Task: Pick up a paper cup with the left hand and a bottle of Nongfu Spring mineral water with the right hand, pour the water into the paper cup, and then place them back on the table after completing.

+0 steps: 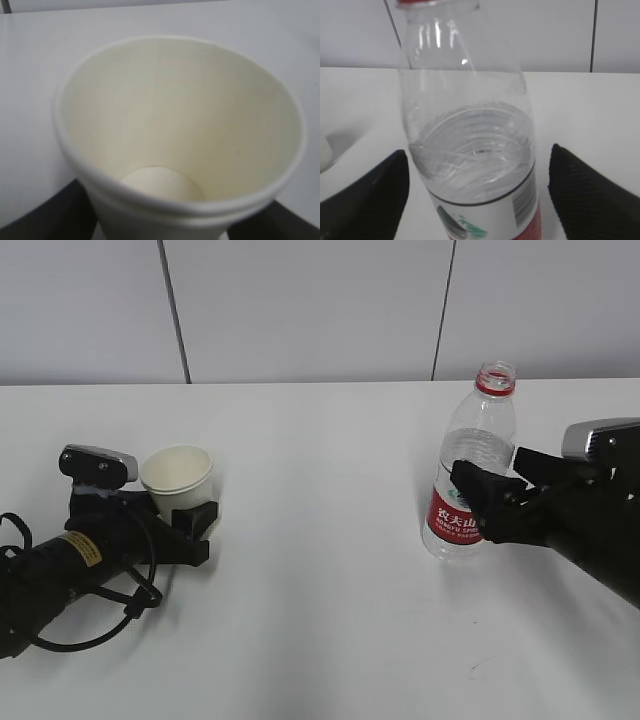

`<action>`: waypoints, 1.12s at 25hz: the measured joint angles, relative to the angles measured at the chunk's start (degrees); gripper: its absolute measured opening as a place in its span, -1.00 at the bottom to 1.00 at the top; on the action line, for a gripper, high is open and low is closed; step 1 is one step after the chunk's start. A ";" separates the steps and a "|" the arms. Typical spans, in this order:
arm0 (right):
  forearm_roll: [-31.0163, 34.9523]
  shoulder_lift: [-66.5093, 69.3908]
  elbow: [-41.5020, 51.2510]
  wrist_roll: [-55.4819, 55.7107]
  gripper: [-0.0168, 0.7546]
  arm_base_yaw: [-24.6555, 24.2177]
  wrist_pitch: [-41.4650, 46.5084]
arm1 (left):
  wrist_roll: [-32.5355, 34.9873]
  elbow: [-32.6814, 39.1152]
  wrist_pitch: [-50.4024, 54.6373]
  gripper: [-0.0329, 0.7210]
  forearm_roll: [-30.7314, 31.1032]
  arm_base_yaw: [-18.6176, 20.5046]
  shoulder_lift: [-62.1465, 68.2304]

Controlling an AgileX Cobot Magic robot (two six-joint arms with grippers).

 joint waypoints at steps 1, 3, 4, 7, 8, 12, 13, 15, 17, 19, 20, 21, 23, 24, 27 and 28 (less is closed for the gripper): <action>0.00 0.75 -0.52 -0.09 0.72 0.00 0.00 | 0.00 0.00 0.00 0.27 -0.02 0.00 0.00; 0.00 2.47 -1.43 -0.09 0.72 0.00 0.00 | 0.00 0.00 0.00 0.27 -0.07 0.00 0.00; 0.00 3.13 -2.06 -0.09 0.72 0.00 0.00 | 0.00 0.00 0.00 0.27 -0.12 0.00 0.00; -0.21 5.44 -3.72 -0.14 0.72 0.00 0.00 | 0.00 0.00 0.00 0.27 -0.12 0.00 0.00; -0.51 6.00 -4.30 -0.14 0.72 0.00 -0.04 | 0.00 0.00 0.00 0.27 -0.12 0.00 0.00; -1.14 8.00 -6.33 -0.14 0.73 0.00 -0.04 | 0.00 0.00 -0.04 0.27 -0.17 0.00 0.00; -1.24 8.43 -6.65 -0.14 0.73 0.00 -0.04 | 0.00 0.00 -0.04 0.27 -0.17 0.00 0.00; -1.38 9.03 -7.58 -0.14 0.73 0.00 -0.04 | 0.00 0.00 -0.04 0.27 -0.17 0.00 0.00; -1.52 9.54 -8.47 -0.14 0.73 0.00 -0.04 | 0.00 0.00 -0.04 0.27 -0.17 0.00 0.00; -1.60 9.97 -9.37 -0.14 0.73 0.00 -0.04 | 0.00 0.00 -0.04 0.27 -0.17 0.00 0.00; -1.64 10.34 -9.66 -0.14 0.74 0.00 -0.04 | 0.00 0.00 -0.04 0.27 -0.17 0.00 0.00; -1.73 10.72 -10.09 -0.24 0.74 0.00 -0.04 | 0.00 0.00 -0.04 0.27 -0.17 0.00 0.00; -1.73 11.67 -10.85 -0.24 0.75 0.00 -0.13 | 0.00 0.00 -0.04 0.27 -0.17 0.00 0.00; -1.73 12.17 -11.06 -0.24 0.75 0.00 -0.13 | 0.00 0.00 -0.04 0.27 -0.17 0.00 0.00; -1.73 13.22 -11.45 -0.24 0.75 0.00 -0.13 | 0.00 0.00 -0.04 0.27 -0.17 0.00 0.00; -1.73 13.27 -11.45 -0.24 0.75 0.00 -0.13 | 0.00 0.00 -0.04 0.27 -0.17 0.00 0.00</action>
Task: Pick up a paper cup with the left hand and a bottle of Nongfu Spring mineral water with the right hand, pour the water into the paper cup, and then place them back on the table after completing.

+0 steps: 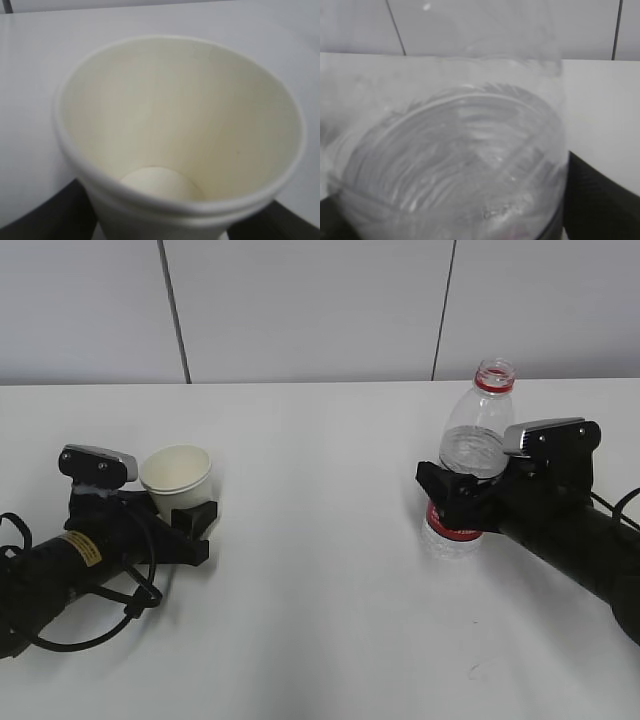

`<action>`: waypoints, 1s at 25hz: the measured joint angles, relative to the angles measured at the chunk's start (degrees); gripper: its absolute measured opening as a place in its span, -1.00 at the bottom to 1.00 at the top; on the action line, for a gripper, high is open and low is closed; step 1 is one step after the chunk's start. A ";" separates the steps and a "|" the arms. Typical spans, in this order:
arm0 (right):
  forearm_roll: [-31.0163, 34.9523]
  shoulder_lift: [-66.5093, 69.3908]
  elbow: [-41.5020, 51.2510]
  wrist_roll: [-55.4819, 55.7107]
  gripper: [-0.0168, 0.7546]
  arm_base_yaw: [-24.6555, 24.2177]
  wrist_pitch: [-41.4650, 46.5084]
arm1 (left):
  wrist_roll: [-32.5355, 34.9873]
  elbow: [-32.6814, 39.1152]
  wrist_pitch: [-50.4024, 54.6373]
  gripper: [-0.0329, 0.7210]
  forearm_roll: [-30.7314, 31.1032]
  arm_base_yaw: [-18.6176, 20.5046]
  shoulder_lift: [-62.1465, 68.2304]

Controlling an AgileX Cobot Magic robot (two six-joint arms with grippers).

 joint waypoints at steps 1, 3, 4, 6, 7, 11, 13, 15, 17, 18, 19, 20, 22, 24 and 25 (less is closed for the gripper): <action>0.00 0.13 0.00 0.00 0.75 0.00 0.00 | 0.00 0.00 0.00 0.27 0.00 0.00 0.00; 0.00 0.13 0.00 0.00 0.70 0.00 0.00 | 0.00 0.00 0.00 0.27 0.00 0.00 0.00; -0.12 0.13 0.00 0.00 0.65 0.00 0.00 | 0.00 0.00 0.00 0.27 -0.02 0.00 0.00; -0.12 0.13 0.00 -0.14 0.53 0.00 0.00 | 0.00 0.00 0.00 0.27 -0.02 0.00 0.00; -0.12 0.13 0.00 -0.14 0.47 0.00 0.00 | 0.00 0.00 0.00 0.27 -0.02 0.00 0.00; 0.11 0.13 0.00 -0.28 0.30 0.00 0.00 | 0.00 0.00 0.00 0.27 0.06 0.00 0.00; 0.11 0.13 0.00 -0.28 0.26 0.00 0.00 | 0.00 0.00 0.00 0.27 0.61 0.00 0.00; 0.11 0.13 0.00 -0.32 0.25 0.00 0.00 | 0.00 0.00 0.00 0.27 2.09 0.00 0.00; 0.11 0.13 0.00 -1.02 0.24 0.00 0.00 | 0.00 0.00 0.00 0.27 3.82 0.00 0.00; 0.11 0.13 0.00 -1.87 0.24 0.00 0.00 | 0.00 0.00 0.00 0.27 4.64 0.00 0.00; 0.01 0.13 0.00 -2.81 0.24 0.00 0.00 | 0.00 0.00 0.00 0.27 5.27 0.00 0.00; 0.01 0.13 0.00 -3.61 0.23 0.00 0.00 | 0.00 0.00 0.00 0.27 5.86 0.00 0.00; -0.10 0.13 0.00 -5.09 0.23 0.00 0.00 | 0.00 0.00 0.00 0.27 7.75 0.00 0.00; -0.22 0.13 0.00 -6.19 0.23 0.00 0.00 | 0.00 0.00 -0.07 0.27 9.77 0.00 0.00; -0.32 0.01 0.00 -6.87 0.23 0.00 0.14 | 0.00 0.00 -0.08 0.27 10.83 0.00 0.00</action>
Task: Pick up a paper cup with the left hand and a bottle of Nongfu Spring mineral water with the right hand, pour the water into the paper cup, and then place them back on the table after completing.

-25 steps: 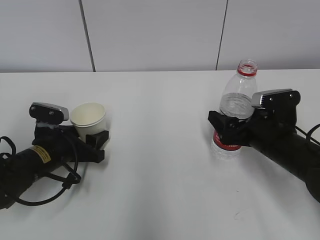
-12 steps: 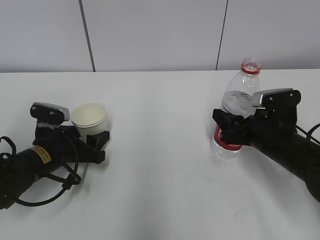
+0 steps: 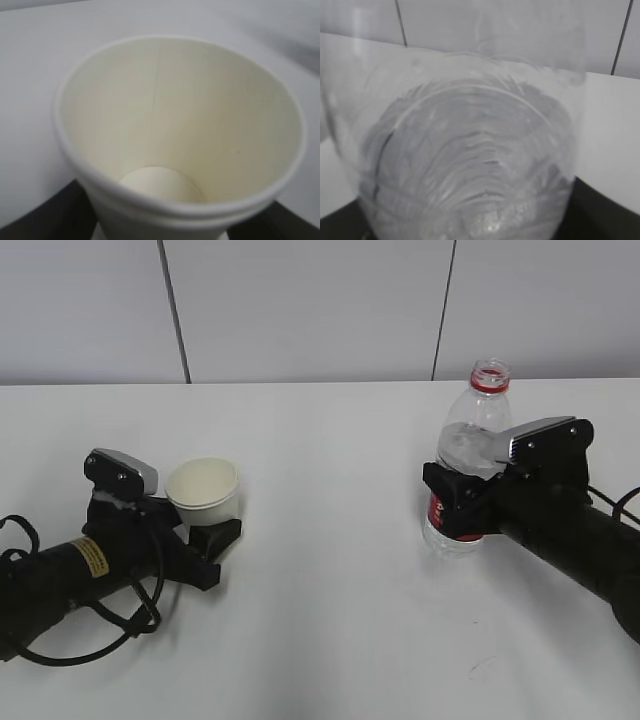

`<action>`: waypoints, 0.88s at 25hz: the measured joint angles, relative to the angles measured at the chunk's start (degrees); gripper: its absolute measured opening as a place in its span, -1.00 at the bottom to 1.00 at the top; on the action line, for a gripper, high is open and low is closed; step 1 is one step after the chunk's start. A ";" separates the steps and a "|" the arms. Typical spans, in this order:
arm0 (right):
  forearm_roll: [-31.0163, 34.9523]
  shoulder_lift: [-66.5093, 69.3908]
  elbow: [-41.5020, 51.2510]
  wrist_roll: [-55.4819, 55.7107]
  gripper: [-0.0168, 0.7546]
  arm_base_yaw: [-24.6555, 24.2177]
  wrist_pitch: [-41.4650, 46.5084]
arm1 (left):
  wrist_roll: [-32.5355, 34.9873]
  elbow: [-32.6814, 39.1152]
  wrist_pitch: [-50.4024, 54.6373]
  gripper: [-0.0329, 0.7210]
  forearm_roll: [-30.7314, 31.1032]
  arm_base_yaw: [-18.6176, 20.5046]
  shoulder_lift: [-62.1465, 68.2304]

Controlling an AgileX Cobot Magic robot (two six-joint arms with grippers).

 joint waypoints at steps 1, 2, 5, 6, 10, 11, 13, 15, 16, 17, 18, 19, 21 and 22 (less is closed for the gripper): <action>-0.10 -0.31 0.00 -0.60 0.23 0.00 0.53 | -0.22 0.00 0.00 0.27 1.10 0.00 0.00; -0.21 -0.68 0.00 -1.13 0.23 0.00 1.32 | -0.37 0.00 0.00 0.27 1.92 0.00 0.00; -0.33 -2.60 0.00 -2.55 0.23 0.00 4.42 | -0.67 0.00 -0.05 0.27 3.48 -0.34 0.00; -0.41 -3.25 0.00 -2.98 0.22 0.00 5.70 | -0.67 -0.14 -0.05 0.27 3.75 -0.59 0.00; -0.97 -6.47 -0.21 -3.89 0.22 0.00 12.85 | -0.88 -0.88 0.13 0.27 5.48 -1.87 0.00; -1.46 -7.18 -0.61 -4.29 0.22 0.00 14.37 | -1.18 -1.09 0.13 0.27 5.88 -2.12 0.00; -2.88 -8.16 -1.35 -4.62 0.22 0.00 16.69 | -2.20 -1.65 0.13 0.27 6.76 -2.55 0.00; -4.44 -9.13 -1.92 -4.84 0.22 0.00 17.93 | -3.33 -2.24 0.13 0.27 7.72 -2.66 0.00; -5.27 -9.60 -2.33 -4.84 0.22 0.00 18.64 | -3.85 -2.69 0.13 0.27 8.30 -2.66 0.00; -5.99 -10.17 -2.58 -4.84 0.22 0.00 19.55 | -4.47 -3.18 0.13 0.27 9.02 -2.66 0.00; -6.72 -10.75 -3.01 -4.84 0.22 0.00 20.60 | -4.93 -3.64 0.13 0.27 9.63 -2.72 0.00; -7.65 -11.32 -3.58 -4.84 0.22 0.00 22.02 | -5.28 -4.17 0.13 0.27 10.21 -2.78 0.00; -9.48 -12.07 -4.77 -4.84 0.22 0.00 24.92 | -5.88 -5.21 0.13 0.27 11.58 -2.88 0.00; -10.51 -12.19 -5.58 -4.89 0.22 0.00 25.98 | -6.45 -5.77 0.13 0.27 12.30 -2.88 0.00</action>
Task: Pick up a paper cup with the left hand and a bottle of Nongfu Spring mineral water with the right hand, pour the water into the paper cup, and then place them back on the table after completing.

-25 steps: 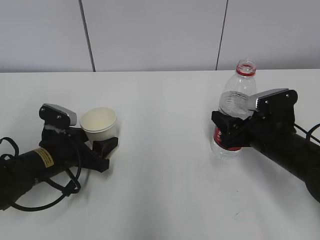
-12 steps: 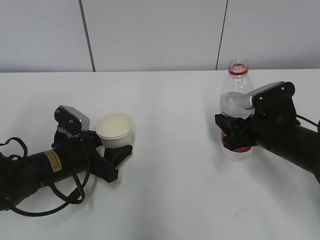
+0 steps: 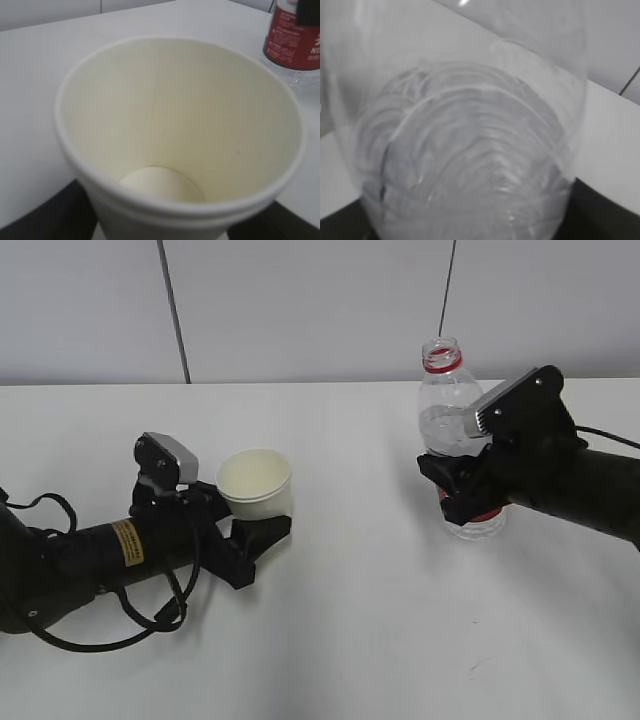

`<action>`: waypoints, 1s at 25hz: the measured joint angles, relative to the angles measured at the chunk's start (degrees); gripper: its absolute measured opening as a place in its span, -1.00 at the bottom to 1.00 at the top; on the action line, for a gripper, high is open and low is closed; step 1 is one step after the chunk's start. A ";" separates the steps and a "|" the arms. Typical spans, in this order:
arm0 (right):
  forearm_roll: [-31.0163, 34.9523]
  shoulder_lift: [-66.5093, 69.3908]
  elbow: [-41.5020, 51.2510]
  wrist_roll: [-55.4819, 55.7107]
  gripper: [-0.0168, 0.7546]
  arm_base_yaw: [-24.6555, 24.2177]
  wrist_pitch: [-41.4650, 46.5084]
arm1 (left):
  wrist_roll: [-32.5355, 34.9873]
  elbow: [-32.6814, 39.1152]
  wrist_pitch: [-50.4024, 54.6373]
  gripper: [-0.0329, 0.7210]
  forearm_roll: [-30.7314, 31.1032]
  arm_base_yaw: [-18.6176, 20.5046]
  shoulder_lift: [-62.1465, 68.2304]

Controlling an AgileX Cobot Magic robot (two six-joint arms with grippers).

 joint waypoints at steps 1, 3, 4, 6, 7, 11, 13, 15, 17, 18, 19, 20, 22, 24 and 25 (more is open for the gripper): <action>-0.79 -0.19 -0.94 -0.11 0.21 0.00 1.49 | -0.49 -0.52 0.00 0.27 0.54 0.00 0.00; -2.23 -0.24 -2.80 -0.09 0.21 0.00 4.17 | -1.07 -1.29 0.00 0.27 1.85 0.00 0.00; -2.75 -0.24 -3.73 -0.09 0.21 0.00 5.54 | -1.34 -1.58 0.00 0.27 2.38 0.00 0.00; -3.50 -0.24 -5.22 -0.09 0.21 0.00 7.80 | -1.84 -2.01 0.00 0.27 3.14 0.00 0.00; -3.90 -0.24 -5.92 -0.09 0.21 0.00 8.59 | -2.32 -2.21 0.00 0.27 3.58 0.00 0.00; -6.10 -0.24 -8.57 -0.09 0.20 0.69 12.39 | -4.77 -3.22 0.01 0.27 5.85 0.00 0.00; -7.62 -0.24 -10.00 -0.13 0.20 1.17 14.90 | -6.81 -4.17 0.18 0.27 7.65 0.00 0.00; -8.80 -0.24 -11.60 -0.35 0.20 1.42 16.61 | -9.55 -5.71 1.26 0.27 9.75 0.00 0.00; -9.16 -0.24 -13.13 -1.02 0.20 1.68 18.55 | -11.61 -7.03 2.86 0.27 12.65 0.00 0.00; -9.54 -0.24 -13.83 -1.38 0.20 1.77 19.42 | -12.54 -7.60 3.24 0.27 14.00 0.00 0.04; -10.12 -0.24 -14.27 -1.51 0.20 1.77 19.92 | -13.32 -8.10 3.48 0.26 14.91 0.00 0.06; -10.53 -0.24 -14.92 -1.63 0.20 1.91 20.25 | -14.06 -8.52 3.65 0.25 15.79 0.00 0.06; -11.15 -0.24 -15.99 -1.76 0.20 2.01 20.87 | -14.71 -9.01 3.65 0.21 17.02 0.00 0.06; -11.95 -0.24 -16.70 -1.97 0.20 2.10 21.55 | -15.03 -9.19 3.85 0.19 17.58 0.00 0.06; -12.76 -0.24 -17.07 -1.96 0.20 2.14 21.65 | -15.14 -9.19 3.85 0.19 17.58 0.00 0.06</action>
